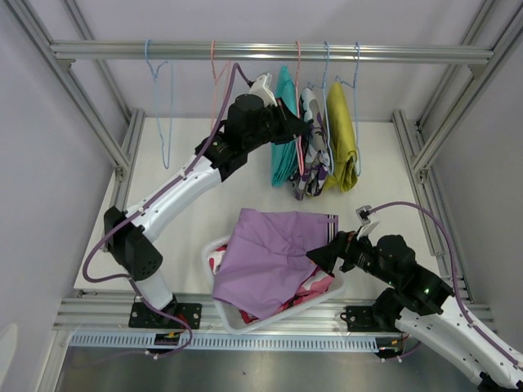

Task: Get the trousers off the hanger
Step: Pick up the hanger from the clothesline.

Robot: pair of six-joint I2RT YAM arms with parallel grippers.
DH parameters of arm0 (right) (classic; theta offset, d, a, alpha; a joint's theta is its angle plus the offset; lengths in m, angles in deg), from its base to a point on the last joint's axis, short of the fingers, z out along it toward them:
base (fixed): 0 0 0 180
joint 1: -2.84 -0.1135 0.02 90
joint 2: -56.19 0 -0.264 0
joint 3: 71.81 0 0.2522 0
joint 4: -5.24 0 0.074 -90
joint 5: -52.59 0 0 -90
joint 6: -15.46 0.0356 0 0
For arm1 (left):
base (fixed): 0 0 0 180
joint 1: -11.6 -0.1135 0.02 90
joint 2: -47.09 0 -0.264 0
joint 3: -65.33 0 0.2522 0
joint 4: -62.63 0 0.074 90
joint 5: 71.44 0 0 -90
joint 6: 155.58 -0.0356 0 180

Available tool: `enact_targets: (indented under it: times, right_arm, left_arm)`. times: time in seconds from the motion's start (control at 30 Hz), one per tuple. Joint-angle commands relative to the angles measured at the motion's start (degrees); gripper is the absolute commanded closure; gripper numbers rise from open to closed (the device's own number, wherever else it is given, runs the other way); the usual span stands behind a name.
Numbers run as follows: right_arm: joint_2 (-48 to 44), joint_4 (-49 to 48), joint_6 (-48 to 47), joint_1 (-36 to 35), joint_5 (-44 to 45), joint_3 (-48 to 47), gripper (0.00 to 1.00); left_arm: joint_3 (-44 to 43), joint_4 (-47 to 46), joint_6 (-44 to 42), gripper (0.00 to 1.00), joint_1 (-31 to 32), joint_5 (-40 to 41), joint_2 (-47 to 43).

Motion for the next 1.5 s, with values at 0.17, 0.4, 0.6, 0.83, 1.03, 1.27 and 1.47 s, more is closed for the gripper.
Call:
enact_targets:
  times: [0.17, 0.4, 0.6, 0.83, 1.03, 1.27, 1.47]
  right_arm:
    - [-0.4, -2.7, 1.3, 0.2, -1.3, 1.0, 0.01]
    - [-0.5, -3.5, 2.0, 0.2, -2.1, 1.5, 0.01]
    - [-0.7, -3.4, 2.5, 0.2, -2.2, 1.7, 0.0]
    - [-1.8, -3.8, 3.7, 0.1, -2.9, 2.4, 0.0]
    - [-1.8, -3.8, 2.6, 0.1, -3.2, 1.2, 0.01]
    - [2.0, -4.2, 0.5, 0.1, -3.3, -1.9, 0.01]
    - [3.0, -7.7, 1.7, 0.1, -4.1, 0.3, 0.0]
  left_arm:
    - [-2.8, -2.9, -2.6, 0.99, 1.4, -2.4, -8.9]
    - [-17.1, 5.8, -5.5, 0.99, 1.4, 0.2, -7.4]
    - [-20.1, 9.0, -6.8, 0.99, 1.4, 2.8, -9.1]
    - [-15.6, 10.3, -7.0, 1.0, 1.4, 4.0, -14.7]
    - [-7.9, 9.9, -7.0, 0.99, 1.4, 7.4, -22.7]
    - [9.2, 8.1, -4.0, 0.99, 2.8, 3.3, -37.6]
    - [34.6, 4.5, -2.6, 0.99, 9.6, 3.3, -47.6]
